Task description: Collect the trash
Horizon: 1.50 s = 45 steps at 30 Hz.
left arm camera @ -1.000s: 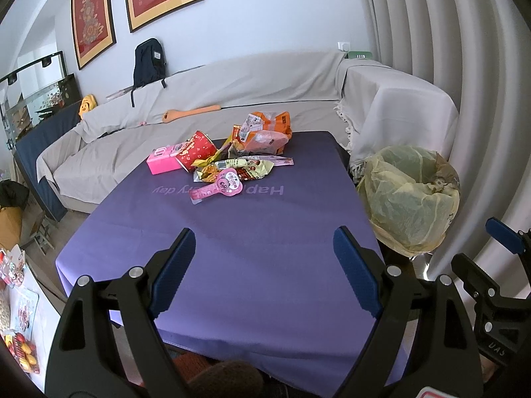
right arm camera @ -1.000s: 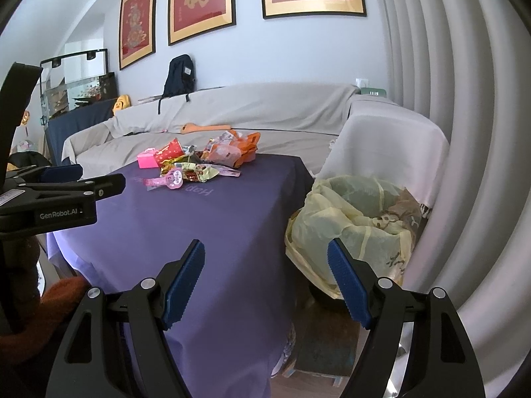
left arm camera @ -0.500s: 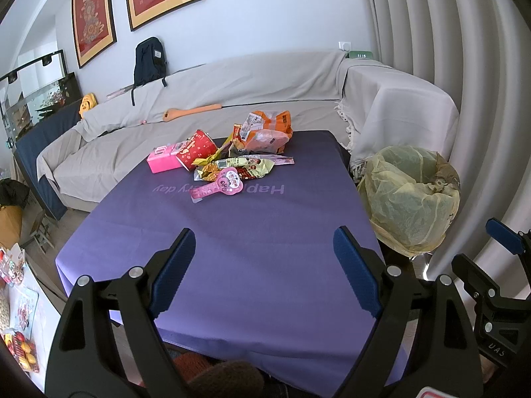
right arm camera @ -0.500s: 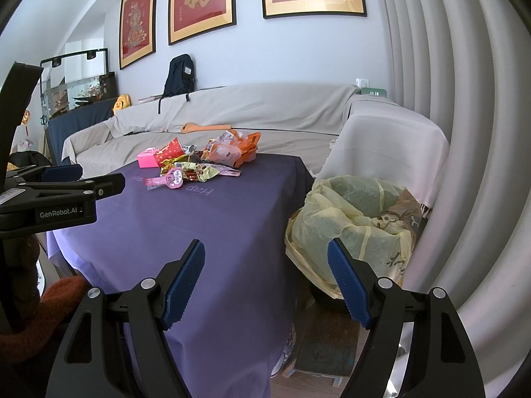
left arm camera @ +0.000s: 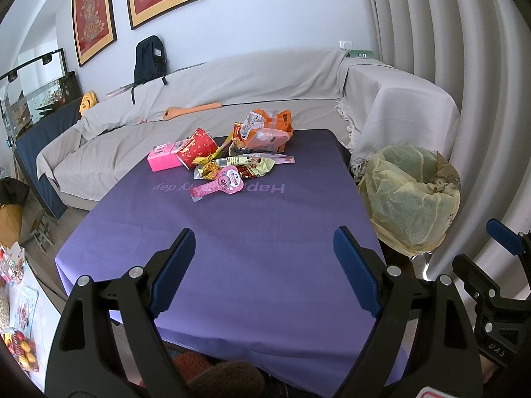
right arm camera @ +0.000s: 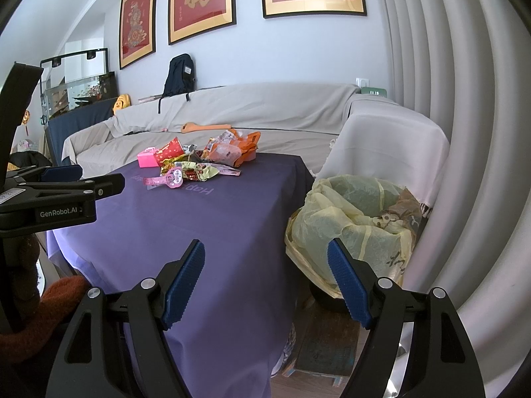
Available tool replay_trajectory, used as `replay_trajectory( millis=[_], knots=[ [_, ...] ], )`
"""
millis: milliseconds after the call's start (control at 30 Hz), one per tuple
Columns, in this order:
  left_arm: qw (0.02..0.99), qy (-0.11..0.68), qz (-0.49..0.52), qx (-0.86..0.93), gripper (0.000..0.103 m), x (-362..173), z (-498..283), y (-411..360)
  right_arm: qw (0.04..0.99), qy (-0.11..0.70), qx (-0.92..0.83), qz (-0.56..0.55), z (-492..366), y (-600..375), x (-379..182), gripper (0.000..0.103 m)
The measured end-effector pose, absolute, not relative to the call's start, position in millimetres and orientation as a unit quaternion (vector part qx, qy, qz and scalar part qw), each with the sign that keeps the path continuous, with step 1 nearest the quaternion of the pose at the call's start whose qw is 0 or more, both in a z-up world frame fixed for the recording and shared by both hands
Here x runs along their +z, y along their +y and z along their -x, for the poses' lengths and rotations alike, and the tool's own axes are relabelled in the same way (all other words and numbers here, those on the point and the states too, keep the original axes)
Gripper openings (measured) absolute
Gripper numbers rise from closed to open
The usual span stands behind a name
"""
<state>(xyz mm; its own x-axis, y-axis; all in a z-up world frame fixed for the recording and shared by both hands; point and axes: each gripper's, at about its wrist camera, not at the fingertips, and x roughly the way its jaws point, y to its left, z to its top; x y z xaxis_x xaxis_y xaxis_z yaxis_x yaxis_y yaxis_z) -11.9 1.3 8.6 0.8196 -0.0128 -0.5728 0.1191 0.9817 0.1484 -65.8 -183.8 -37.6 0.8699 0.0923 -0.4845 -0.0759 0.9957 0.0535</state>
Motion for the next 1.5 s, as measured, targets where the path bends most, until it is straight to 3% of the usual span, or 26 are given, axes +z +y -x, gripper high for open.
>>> replay_trajectory(
  millis=[833,1067,1500],
  knots=[
    [0.945,0.315,-0.080,-0.039,0.081,6,-3,5,0.966,0.251,0.051,-0.016,59,-187,-39,0.073],
    [0.933,0.355,-0.028,-0.055,0.081,-8,-60,40,0.961,0.266,0.074,0.008,17,-183,-32,0.073],
    [0.918,0.389,0.051,-0.064,0.084,-31,-205,142,0.935,0.335,0.108,0.043,-138,-125,-41,0.073]
  ],
)
